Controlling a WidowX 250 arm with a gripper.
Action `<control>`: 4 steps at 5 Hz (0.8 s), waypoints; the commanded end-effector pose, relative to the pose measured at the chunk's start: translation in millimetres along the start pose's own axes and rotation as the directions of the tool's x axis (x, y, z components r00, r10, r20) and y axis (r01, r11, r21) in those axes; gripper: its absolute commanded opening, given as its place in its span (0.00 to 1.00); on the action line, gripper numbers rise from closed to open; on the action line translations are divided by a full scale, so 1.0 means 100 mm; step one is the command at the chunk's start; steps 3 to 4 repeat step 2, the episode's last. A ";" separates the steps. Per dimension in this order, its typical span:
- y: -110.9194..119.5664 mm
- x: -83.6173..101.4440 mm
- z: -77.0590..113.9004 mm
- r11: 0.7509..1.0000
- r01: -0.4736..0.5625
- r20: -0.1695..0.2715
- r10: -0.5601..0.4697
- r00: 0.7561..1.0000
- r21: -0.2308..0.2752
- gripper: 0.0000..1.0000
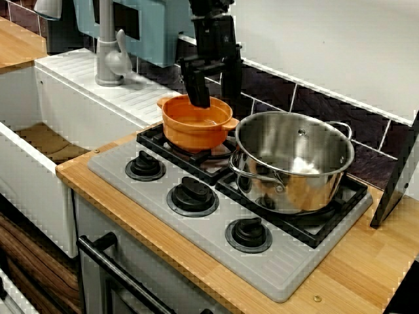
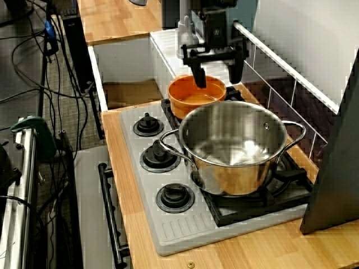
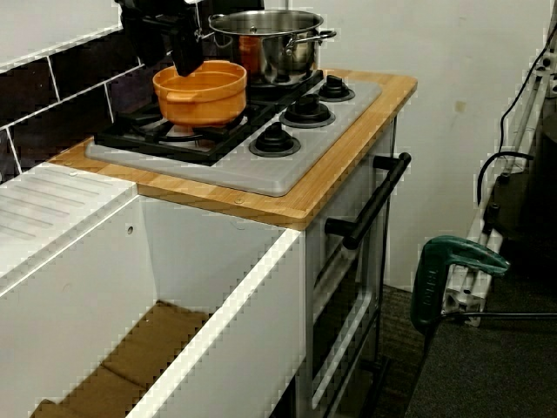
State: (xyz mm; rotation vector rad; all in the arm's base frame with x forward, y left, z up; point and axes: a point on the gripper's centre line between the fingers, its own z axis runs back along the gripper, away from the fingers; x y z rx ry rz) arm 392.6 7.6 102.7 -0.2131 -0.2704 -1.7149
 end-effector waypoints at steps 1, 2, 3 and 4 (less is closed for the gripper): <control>0.05 -0.12 0.58 0.988 -0.037 -0.007 0.039 0.999 0.150 1.00; -0.05 -0.16 0.64 0.983 -0.077 -0.024 0.082 0.996 0.165 1.00; -0.05 -0.16 0.64 0.983 -0.077 -0.024 0.082 0.996 0.165 1.00; -0.05 -0.16 0.64 0.983 -0.077 -0.024 0.082 0.996 0.165 1.00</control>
